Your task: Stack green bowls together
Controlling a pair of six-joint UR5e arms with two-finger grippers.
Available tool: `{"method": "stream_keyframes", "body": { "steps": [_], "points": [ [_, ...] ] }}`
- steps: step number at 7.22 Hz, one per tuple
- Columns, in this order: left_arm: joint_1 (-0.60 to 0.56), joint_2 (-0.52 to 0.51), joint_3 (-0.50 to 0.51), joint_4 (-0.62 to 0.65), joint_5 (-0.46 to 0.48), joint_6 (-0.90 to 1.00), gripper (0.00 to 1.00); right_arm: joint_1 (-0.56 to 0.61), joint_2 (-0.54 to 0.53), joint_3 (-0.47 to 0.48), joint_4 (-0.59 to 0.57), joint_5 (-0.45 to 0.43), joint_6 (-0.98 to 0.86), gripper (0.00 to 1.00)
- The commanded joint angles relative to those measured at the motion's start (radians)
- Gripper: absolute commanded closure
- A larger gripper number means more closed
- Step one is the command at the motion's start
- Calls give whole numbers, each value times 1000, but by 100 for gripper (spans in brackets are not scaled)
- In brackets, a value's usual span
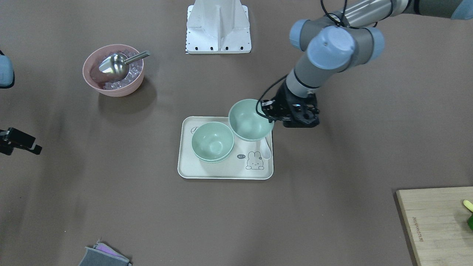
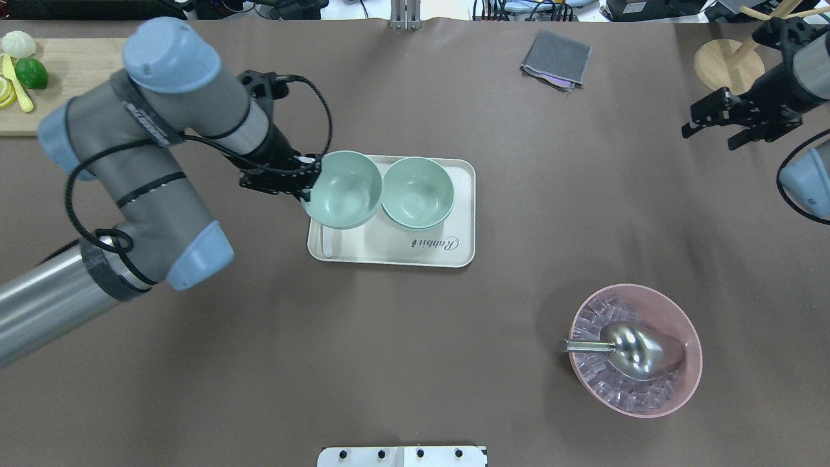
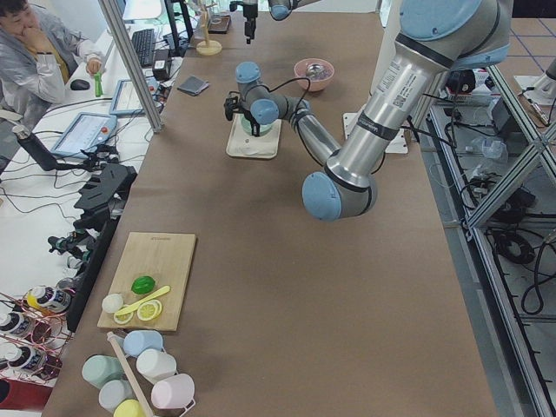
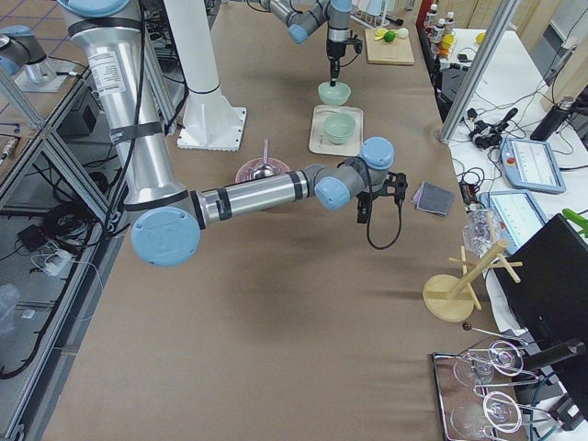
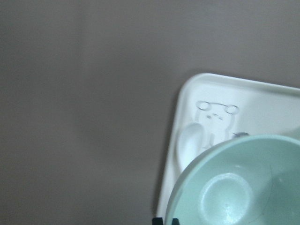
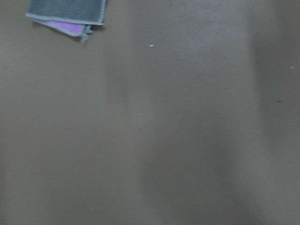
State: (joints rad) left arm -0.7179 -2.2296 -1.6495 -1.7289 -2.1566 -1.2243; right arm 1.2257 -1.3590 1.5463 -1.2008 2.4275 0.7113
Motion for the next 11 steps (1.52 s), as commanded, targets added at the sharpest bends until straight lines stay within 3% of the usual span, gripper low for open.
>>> {"method": "stream_keyframes", "body": {
  "steps": [1,4,7,9,10,11],
  "points": [
    [57,-111,77,-6,41,-64,100,69,-34,-90,1,-1,-211,0],
    [57,-131,83,-21,49,-61,100,72,-49,-107,9,-8,-242,0],
    [55,-114,138,-173,93,-66,100,72,-51,-107,12,-11,-242,0],
    [55,-117,145,-187,103,-66,100,72,-48,-107,10,-10,-242,0],
    [57,-114,146,-196,107,-63,2,72,-49,-107,10,-13,-242,0],
    [58,-98,146,-257,145,-66,1,72,-49,-107,10,-13,-242,0]
  ]
}}
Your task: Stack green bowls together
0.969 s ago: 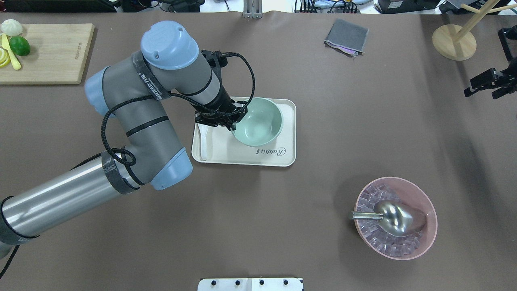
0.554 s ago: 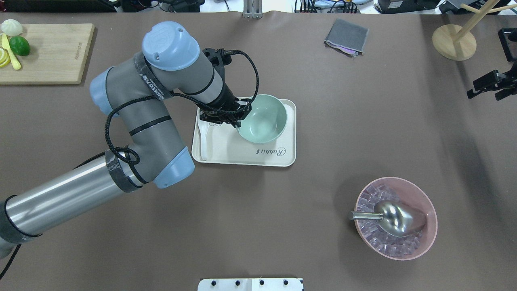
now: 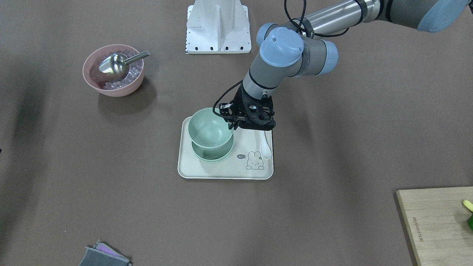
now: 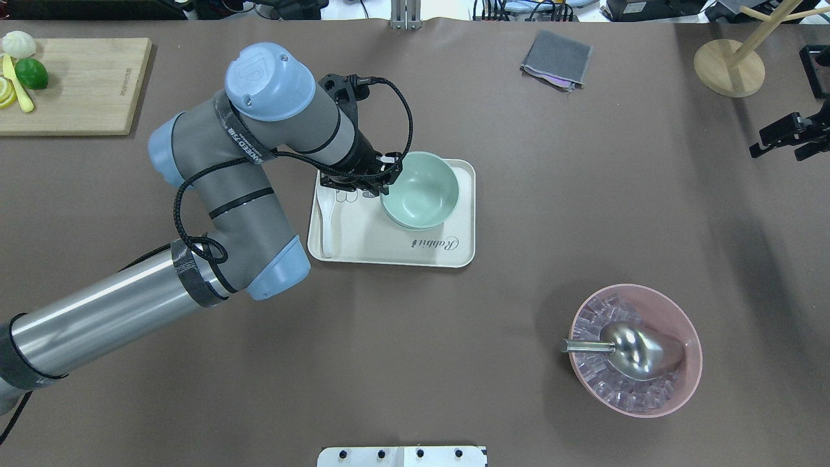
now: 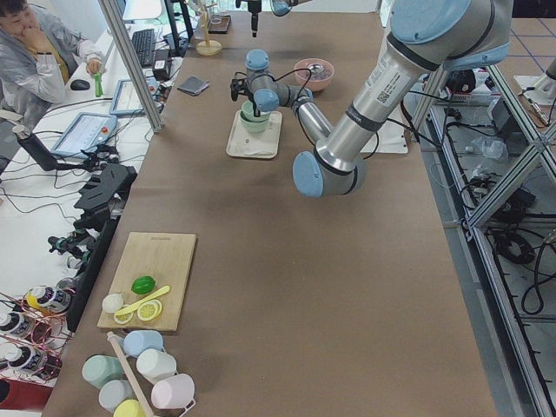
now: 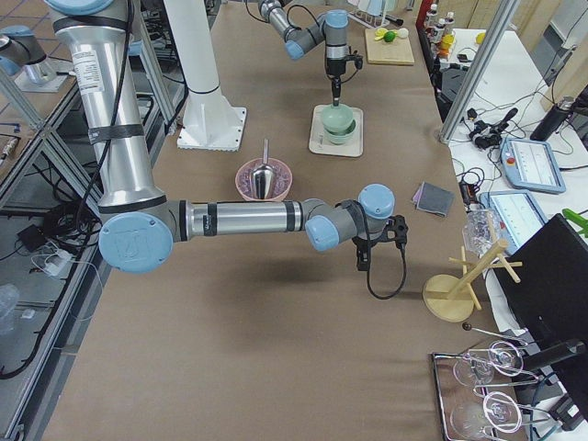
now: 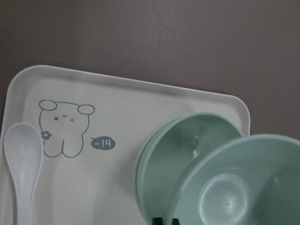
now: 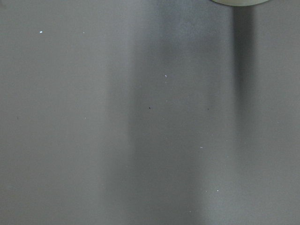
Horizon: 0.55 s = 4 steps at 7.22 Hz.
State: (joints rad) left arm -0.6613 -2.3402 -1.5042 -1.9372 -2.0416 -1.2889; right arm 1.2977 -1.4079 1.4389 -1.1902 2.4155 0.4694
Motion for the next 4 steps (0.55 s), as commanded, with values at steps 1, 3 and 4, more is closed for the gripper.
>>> {"method": "stream_keyframes", "body": {
  "steps": [1,3,4],
  "points": [
    [-3,22,-16,-61,31,-3,1,0,1,-5,0,-1,-2,0],
    [-88,143,-140,-46,-26,12,1,6,4,-15,-6,-3,-46,0],
    [-201,264,-199,-46,-155,104,1,21,1,-15,-11,-13,-79,0]
  ]
}}
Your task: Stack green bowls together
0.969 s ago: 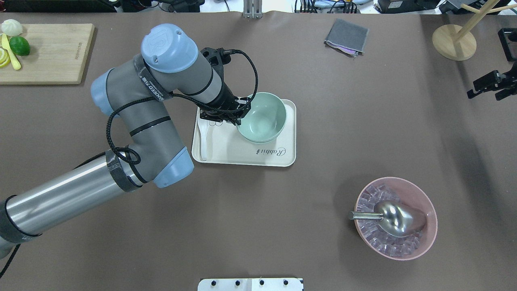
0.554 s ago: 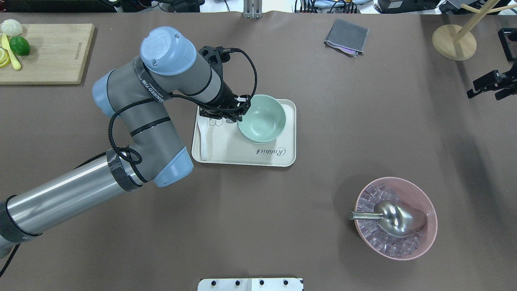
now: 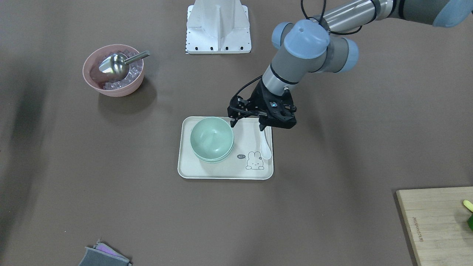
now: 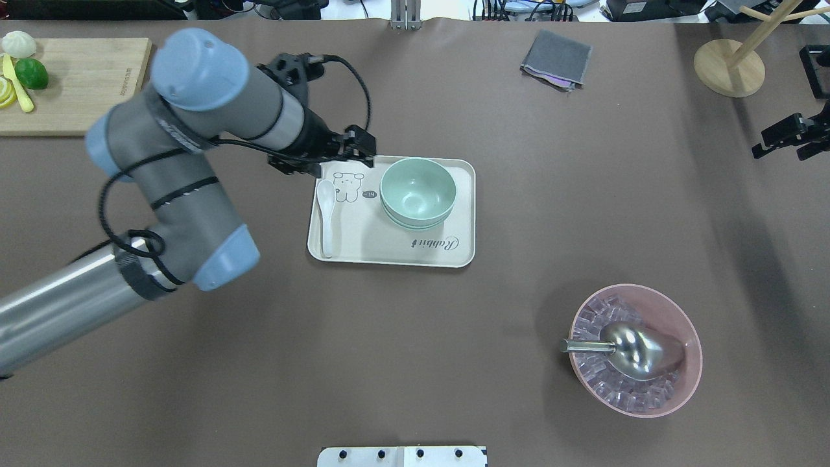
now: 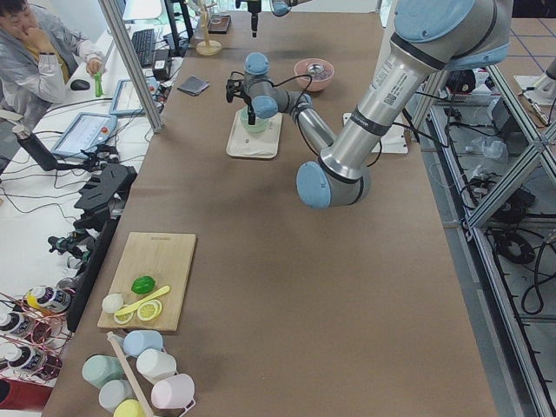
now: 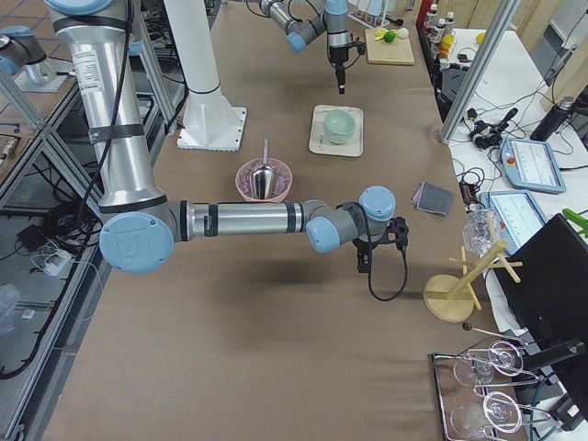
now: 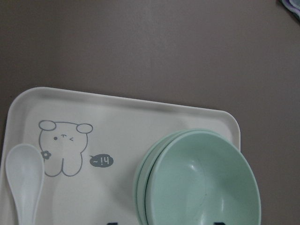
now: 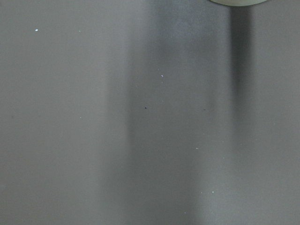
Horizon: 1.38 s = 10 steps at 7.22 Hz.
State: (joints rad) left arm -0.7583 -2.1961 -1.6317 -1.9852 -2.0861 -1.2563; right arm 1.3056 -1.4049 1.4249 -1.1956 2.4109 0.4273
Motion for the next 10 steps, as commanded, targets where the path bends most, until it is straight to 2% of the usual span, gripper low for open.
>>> {"method": "stream_keyframes", "body": {
  "steps": [1,3,4,5,7,8,10],
  "points": [
    [-186,236,-103,3,-164,303,1,32,-6,-3,-7,-10,-54,0],
    [-345,489,-151,3,-184,711,1,70,-3,-41,-5,-13,-134,0],
    [-443,569,-116,12,-208,952,1,87,-2,-62,-5,-28,-180,0],
    [-535,600,-82,60,-210,1120,1,102,-3,-72,-5,-36,-205,0],
    [-712,662,-48,242,-241,1385,1,177,-9,-116,-7,-35,-322,0],
    [-752,662,-15,343,-255,1452,1,205,-8,-141,-7,-35,-369,0],
    [-814,661,54,391,-256,1456,1,236,-19,-153,-7,-38,-380,0]
  ]
}}
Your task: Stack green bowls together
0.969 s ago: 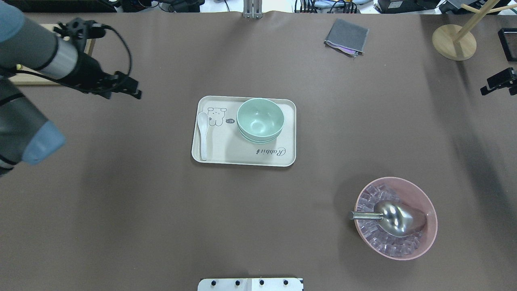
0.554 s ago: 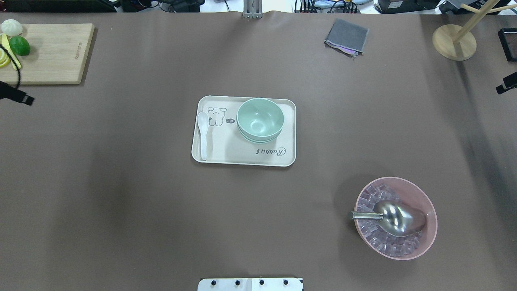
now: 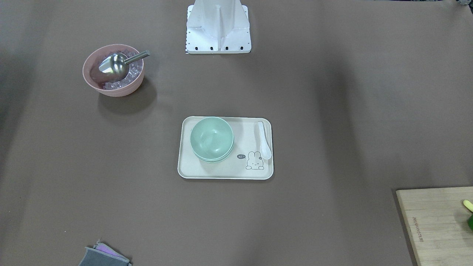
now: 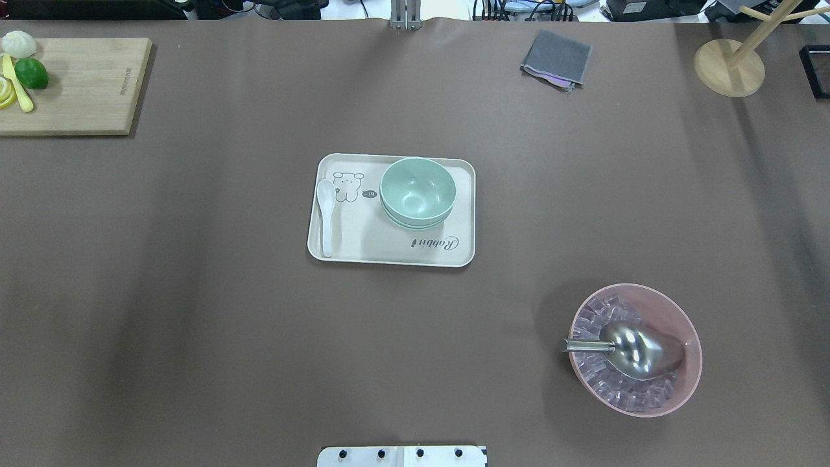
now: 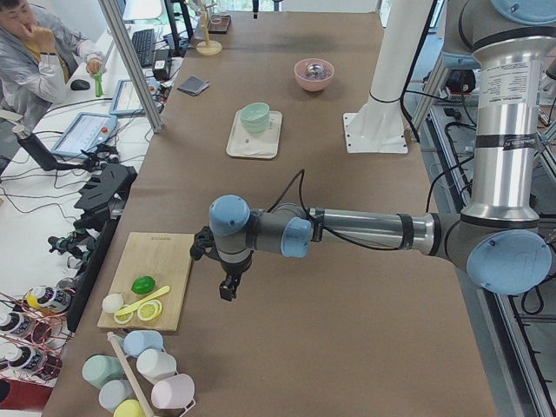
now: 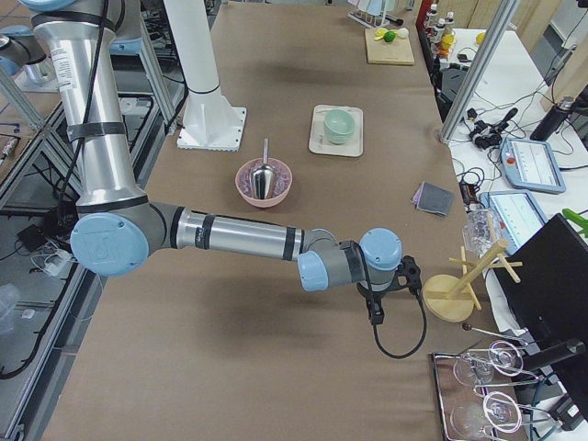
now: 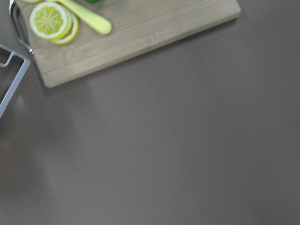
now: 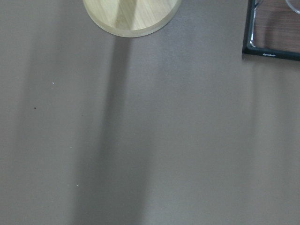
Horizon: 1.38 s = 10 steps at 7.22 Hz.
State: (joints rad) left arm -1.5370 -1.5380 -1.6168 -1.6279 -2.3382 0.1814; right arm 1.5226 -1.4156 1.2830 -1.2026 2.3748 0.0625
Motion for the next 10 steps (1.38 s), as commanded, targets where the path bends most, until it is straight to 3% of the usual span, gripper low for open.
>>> {"method": "stream_keyframes", "body": {
  "steps": [1,2,7,10],
  "points": [
    [-34,1,61,30,-4,27,1,31,-26,-22,0,-3,-54,0],
    [-37,-2,66,36,-3,105,1,46,-26,-22,-15,0,-81,0],
    [-34,-34,112,25,-9,115,1,10,101,-8,-316,-3,-85,0],
    [-34,-34,117,19,-9,113,1,10,104,-7,-382,-17,-171,0]
  ]
}}
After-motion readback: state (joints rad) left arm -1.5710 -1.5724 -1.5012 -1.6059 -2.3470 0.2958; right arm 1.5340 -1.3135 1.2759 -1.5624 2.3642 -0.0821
